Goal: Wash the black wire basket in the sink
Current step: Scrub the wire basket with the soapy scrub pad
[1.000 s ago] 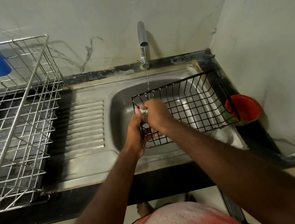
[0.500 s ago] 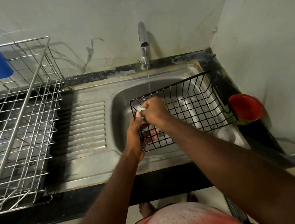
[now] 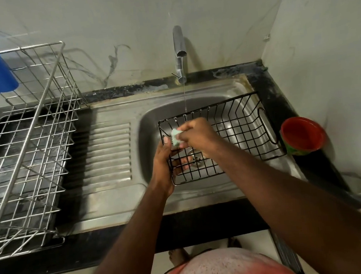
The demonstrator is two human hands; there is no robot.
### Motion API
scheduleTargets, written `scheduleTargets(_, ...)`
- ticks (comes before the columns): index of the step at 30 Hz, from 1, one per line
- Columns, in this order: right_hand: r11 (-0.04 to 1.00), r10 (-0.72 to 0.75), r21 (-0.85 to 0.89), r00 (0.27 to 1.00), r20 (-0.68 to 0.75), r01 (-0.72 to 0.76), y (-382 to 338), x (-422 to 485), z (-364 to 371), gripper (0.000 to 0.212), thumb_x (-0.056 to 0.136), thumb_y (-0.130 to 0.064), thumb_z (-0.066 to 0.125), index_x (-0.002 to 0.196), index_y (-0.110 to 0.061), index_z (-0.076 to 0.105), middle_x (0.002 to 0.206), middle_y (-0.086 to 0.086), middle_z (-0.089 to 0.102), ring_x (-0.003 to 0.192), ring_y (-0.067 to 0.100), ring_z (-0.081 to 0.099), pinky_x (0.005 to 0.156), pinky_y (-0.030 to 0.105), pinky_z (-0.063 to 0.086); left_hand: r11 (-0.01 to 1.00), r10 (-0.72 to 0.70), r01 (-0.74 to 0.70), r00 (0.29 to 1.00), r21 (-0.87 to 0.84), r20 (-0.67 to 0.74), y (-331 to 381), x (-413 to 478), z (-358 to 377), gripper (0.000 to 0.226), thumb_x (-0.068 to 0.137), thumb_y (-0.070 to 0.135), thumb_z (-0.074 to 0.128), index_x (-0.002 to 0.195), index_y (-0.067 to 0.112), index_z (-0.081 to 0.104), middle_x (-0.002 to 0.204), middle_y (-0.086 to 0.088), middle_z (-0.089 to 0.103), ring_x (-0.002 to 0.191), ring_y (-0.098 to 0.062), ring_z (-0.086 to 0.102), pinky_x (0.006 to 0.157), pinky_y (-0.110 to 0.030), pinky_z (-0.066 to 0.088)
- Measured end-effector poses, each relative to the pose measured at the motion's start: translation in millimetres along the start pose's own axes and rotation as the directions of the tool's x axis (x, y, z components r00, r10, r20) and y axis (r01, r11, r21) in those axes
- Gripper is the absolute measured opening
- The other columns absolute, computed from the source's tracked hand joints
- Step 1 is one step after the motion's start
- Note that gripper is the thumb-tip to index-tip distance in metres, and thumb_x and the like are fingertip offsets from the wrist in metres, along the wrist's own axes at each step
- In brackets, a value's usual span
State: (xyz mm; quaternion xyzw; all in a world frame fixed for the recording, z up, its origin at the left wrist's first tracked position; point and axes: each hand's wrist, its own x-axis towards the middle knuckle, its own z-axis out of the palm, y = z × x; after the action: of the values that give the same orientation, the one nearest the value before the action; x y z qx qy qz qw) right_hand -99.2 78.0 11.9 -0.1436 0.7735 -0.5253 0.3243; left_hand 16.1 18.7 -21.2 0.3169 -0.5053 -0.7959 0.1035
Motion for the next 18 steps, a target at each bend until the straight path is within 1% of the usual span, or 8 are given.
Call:
scheduleTargets(3,0.988,0.110,0.114,0.990,-0.084,-0.100,0,7,4,0.017,0.085,0.006,0.066,0.102,0.002,0.065,0.096,0.015,0.069,0.079,0.023,0.072,0.071,0.032,0.061,1.000,-0.020,0.019,1.000,0.009,0.009,-1,-1,6,0.073,0.088,0.068,0.048,0.134,0.012,0.056,0.124,-0.016,0.069,0.104,-0.038,0.069,0.080,-0.045,0.058)
scheduleTargets(6,0.866,0.207,0.448,0.975,0.082,-0.222,-7,4,7,0.018,0.083,0.011,0.065,0.101,0.006,0.064,0.090,0.016,0.070,0.077,0.021,0.070,0.073,0.029,0.060,1.000,-0.015,0.015,1.000,-0.020,-0.008,-1,1,8,0.060,0.096,0.060,0.045,0.130,0.013,0.059,0.125,-0.018,0.067,0.112,-0.044,0.065,0.087,-0.051,0.056)
scheduleTargets(7,0.809,0.180,0.540,0.972,0.148,-0.232,-11,1,5,0.016,0.084,0.011,0.064,0.100,0.006,0.064,0.087,0.014,0.070,0.073,0.019,0.069,0.068,0.024,0.059,0.999,-0.011,0.011,1.000,-0.031,-0.001,0,2,7,0.053,0.099,0.057,0.042,0.128,0.017,0.060,0.125,-0.017,0.068,0.113,-0.044,0.065,0.086,-0.050,0.056)
scheduleTargets(9,0.782,0.082,0.586,0.967,0.241,-0.213,-16,-2,-3,0.017,0.085,0.010,0.063,0.102,0.004,0.063,0.083,0.012,0.070,0.069,0.016,0.069,0.064,0.020,0.057,0.999,-0.009,0.010,1.000,-0.051,0.025,3,2,5,0.045,0.101,0.055,0.037,0.125,0.024,0.061,0.123,-0.014,0.069,0.109,-0.041,0.067,0.080,-0.044,0.059)
scheduleTargets(11,0.897,0.043,0.421,0.975,0.219,-0.134,-15,-2,-10,0.020,0.086,0.006,0.065,0.105,0.002,0.064,0.089,0.013,0.071,0.070,0.015,0.069,0.062,0.021,0.057,0.998,-0.006,0.008,1.000,-0.056,0.030,4,3,3,0.054,0.097,0.060,0.039,0.131,0.022,0.059,0.122,-0.015,0.070,0.105,-0.038,0.068,0.074,-0.040,0.060)
scheduleTargets(13,1.000,0.024,0.018,0.998,0.053,-0.025,-7,2,-13,0.017,0.086,0.001,0.067,0.103,-0.002,0.067,0.098,0.014,0.071,0.073,0.015,0.068,0.059,0.021,0.054,0.999,-0.008,0.009,1.000,-0.038,0.025,3,4,4,0.069,0.089,0.066,0.043,0.136,0.017,0.055,0.124,-0.015,0.069,0.101,-0.036,0.069,0.072,-0.038,0.059)
scheduleTargets(15,0.962,-0.044,-0.273,0.996,-0.079,0.020,3,8,-11,0.015,0.086,-0.006,0.070,0.101,-0.006,0.069,0.099,0.010,0.071,0.078,0.015,0.067,0.061,0.024,0.052,1.000,-0.013,0.014,1.000,-0.012,0.012,1,6,3,0.076,0.084,0.068,0.045,0.136,0.014,0.054,0.125,-0.015,0.068,0.099,-0.033,0.070,0.073,-0.037,0.059)
scheduleTargets(18,0.894,-0.111,-0.441,0.992,-0.056,0.076,8,13,3,0.022,0.082,-0.017,0.077,0.101,-0.010,0.068,0.097,0.006,0.068,0.084,0.017,0.064,0.072,0.032,0.054,1.000,-0.012,0.012,1.000,0.012,0.022,-1,9,3,0.075,0.084,0.069,0.048,0.133,0.013,0.058,0.123,-0.014,0.068,0.103,-0.033,0.070,0.074,-0.036,0.058)
